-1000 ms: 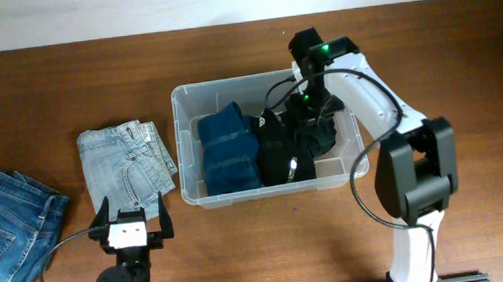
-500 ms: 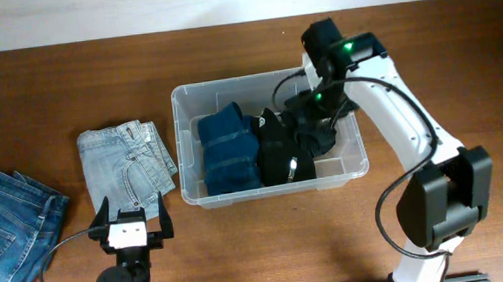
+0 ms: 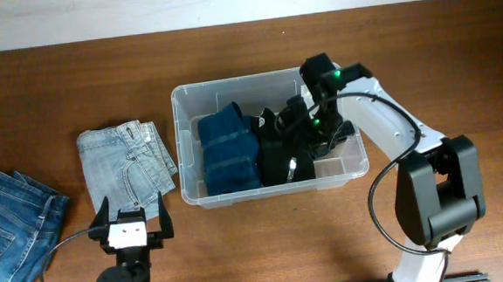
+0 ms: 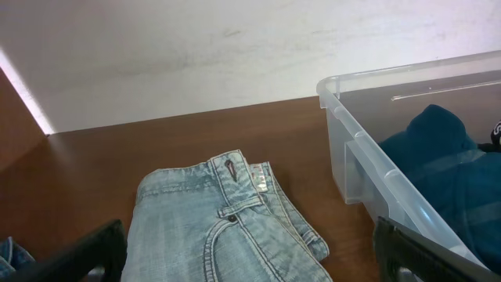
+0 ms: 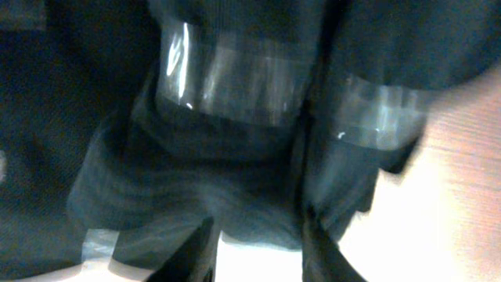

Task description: Pack container

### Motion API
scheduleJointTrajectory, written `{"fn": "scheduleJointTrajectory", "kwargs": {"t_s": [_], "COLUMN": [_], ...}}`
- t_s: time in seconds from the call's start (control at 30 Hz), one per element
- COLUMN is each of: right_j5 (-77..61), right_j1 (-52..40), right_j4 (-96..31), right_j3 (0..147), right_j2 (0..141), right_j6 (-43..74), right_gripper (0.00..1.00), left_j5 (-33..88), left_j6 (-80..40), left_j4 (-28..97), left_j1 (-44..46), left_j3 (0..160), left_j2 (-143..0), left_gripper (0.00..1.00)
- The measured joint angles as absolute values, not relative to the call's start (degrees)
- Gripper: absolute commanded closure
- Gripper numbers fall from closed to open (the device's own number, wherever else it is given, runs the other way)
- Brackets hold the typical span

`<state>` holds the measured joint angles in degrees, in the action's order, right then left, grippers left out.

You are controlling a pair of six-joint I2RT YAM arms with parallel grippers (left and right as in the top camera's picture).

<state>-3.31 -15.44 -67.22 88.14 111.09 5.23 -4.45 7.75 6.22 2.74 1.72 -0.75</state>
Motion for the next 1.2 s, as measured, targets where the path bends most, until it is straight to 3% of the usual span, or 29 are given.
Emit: {"fn": "scheduleJointTrajectory", "kwargs": {"t_s": [0.27, 0.5, 0.53, 0.9, 1.2], "right_j5": [-3.9, -2.9, -2.4, 2.0, 2.4], "right_j1": [-15.1, -8.2, -5.9, 13.7, 20.7], "right_j4": [-82.4, -90.1, -91.6, -94.5, -94.5], "right_j3": [115.4, 131.1, 132.3, 133.0, 133.0], "right_j2": [111.3, 111.2, 111.2, 111.2, 111.2], "right_j6": [4.8, 4.4, 4.5, 4.5, 4.5], "right_gripper": [0.52, 0.17, 0.01, 0.01, 0.01], "left_j5": [-4.4, -4.4, -4.4, -4.4, -4.4], "left_j6": [7.7, 7.7, 7.7, 7.7, 7.7], "left_j4": [6.2, 6.2, 6.2, 6.2, 6.2], "left_j1": [2.7, 2.7, 2.7, 2.7, 2.7], "left_j3": [1.7, 1.7, 1.7, 1.7, 1.7], "left_j2": [-0.7, -0.7, -0.7, -0.7, -0.7], "left_gripper": [0.01, 0.01, 0.01, 0.01, 0.01]}}
